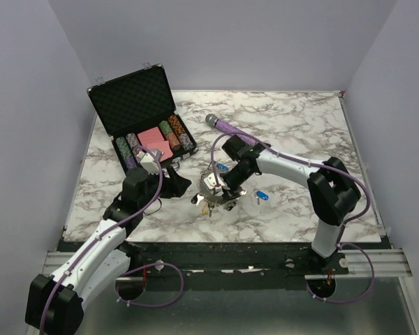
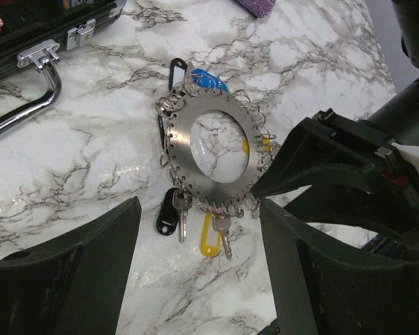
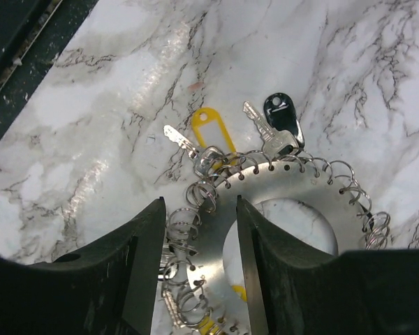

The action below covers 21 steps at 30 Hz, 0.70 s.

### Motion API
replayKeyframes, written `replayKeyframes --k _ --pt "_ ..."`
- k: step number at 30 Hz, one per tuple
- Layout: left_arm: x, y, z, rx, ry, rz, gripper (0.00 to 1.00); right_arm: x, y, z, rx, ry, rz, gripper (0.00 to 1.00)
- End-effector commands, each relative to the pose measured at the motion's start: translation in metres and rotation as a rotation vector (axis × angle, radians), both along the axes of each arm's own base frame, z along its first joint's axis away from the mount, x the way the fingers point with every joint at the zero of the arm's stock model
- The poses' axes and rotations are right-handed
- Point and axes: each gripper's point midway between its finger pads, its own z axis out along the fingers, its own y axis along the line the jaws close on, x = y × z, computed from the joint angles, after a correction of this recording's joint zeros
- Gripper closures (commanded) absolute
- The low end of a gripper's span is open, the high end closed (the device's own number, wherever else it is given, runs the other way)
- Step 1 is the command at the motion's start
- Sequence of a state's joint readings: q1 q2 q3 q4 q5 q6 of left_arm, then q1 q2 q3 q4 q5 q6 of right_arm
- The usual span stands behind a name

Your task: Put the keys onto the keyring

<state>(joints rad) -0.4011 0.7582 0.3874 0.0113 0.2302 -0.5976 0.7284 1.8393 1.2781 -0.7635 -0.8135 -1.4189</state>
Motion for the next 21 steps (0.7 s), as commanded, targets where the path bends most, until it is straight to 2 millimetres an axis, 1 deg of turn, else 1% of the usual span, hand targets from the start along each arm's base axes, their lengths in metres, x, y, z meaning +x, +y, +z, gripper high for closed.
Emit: replayKeyframes --k 1,6,13,21 --pt "-0.001 0.006 -0.001 -0.005 -0.005 0.035 0.24 -0.008 -0.001 -0.01 -0.019 0.024 0.151 0.49" --pt "-0.001 0.008 0.003 -0.01 -0.023 0.047 0.24 -0.006 0.003 -0.017 -0.032 0.049 0.168 0.51" --pt "-0.002 0.008 0.001 -0.013 -0.022 0.046 0.24 -0.005 0.004 -0.031 -0.069 0.083 0.171 0.56" --pt "-0.002 0.007 0.0 -0.015 -0.019 0.042 0.24 -0.001 0.008 -0.035 -0.081 0.09 0.163 0.62"
